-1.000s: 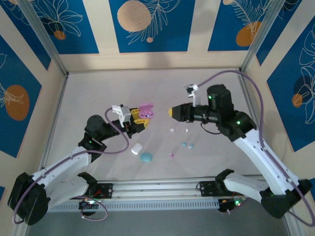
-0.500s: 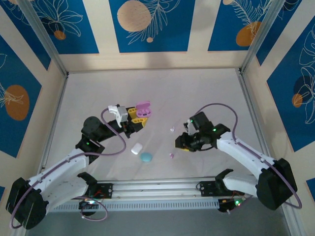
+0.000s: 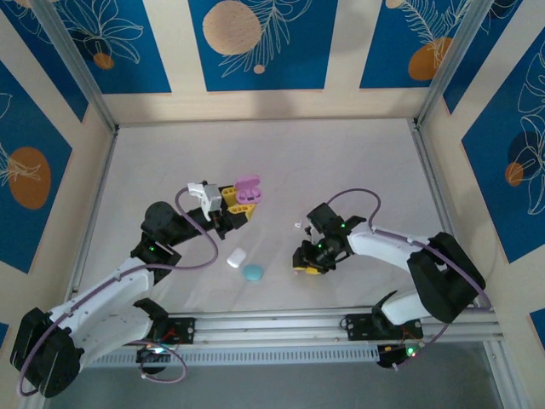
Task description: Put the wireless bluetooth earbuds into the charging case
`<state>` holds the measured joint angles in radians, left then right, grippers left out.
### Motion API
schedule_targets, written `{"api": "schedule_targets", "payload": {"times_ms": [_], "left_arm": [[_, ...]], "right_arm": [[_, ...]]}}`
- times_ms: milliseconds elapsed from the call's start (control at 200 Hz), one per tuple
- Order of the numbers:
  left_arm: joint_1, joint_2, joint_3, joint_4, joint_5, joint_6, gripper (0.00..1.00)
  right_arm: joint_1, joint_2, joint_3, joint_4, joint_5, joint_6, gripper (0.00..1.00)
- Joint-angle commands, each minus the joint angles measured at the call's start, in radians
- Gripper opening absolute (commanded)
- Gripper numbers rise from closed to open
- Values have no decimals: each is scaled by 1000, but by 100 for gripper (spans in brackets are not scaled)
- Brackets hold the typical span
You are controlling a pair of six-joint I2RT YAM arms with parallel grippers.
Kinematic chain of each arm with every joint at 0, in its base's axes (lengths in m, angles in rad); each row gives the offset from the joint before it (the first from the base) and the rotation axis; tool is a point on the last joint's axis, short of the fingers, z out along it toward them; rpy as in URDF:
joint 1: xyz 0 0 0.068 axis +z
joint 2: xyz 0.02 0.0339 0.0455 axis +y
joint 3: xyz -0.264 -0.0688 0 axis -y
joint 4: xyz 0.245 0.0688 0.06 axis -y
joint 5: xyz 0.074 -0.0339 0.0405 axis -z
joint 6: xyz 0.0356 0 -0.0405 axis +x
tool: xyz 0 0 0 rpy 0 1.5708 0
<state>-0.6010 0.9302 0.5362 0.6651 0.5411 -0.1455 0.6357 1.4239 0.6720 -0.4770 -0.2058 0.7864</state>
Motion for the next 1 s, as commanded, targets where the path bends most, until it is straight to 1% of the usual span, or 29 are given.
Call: {"api": "schedule_targets", "payload": {"times_ms": [0, 135, 320, 405, 640, 735, 810, 900, 995], "left_arm": [[-14, -18, 16, 3, -7, 29, 36], [-14, -20, 18, -2, -10, 33, 36], [-14, -18, 21, -8, -8, 37, 36], [-13, -18, 21, -9, -9, 38, 36], [-14, -16, 20, -9, -9, 38, 37], [-13, -17, 20, -10, -10, 39, 37], [-13, -20, 18, -12, -10, 37, 37], [-13, -24, 17, -15, -12, 40, 37], [-14, -29, 18, -18, -15, 42, 37]], "right_arm": [[8, 38, 31, 25, -15, 0, 40], [18, 85, 46, 30, -20, -8, 39], [40, 109, 75, 37, -25, -12, 32], [47, 103, 91, 34, -15, -20, 31], [55, 127, 144, 18, -42, -48, 32], [65, 149, 173, -3, -35, -61, 32], [74, 156, 189, -14, -11, -67, 33], [93, 179, 221, -42, 17, -98, 36], [118, 214, 275, -101, 91, -153, 38]]}}
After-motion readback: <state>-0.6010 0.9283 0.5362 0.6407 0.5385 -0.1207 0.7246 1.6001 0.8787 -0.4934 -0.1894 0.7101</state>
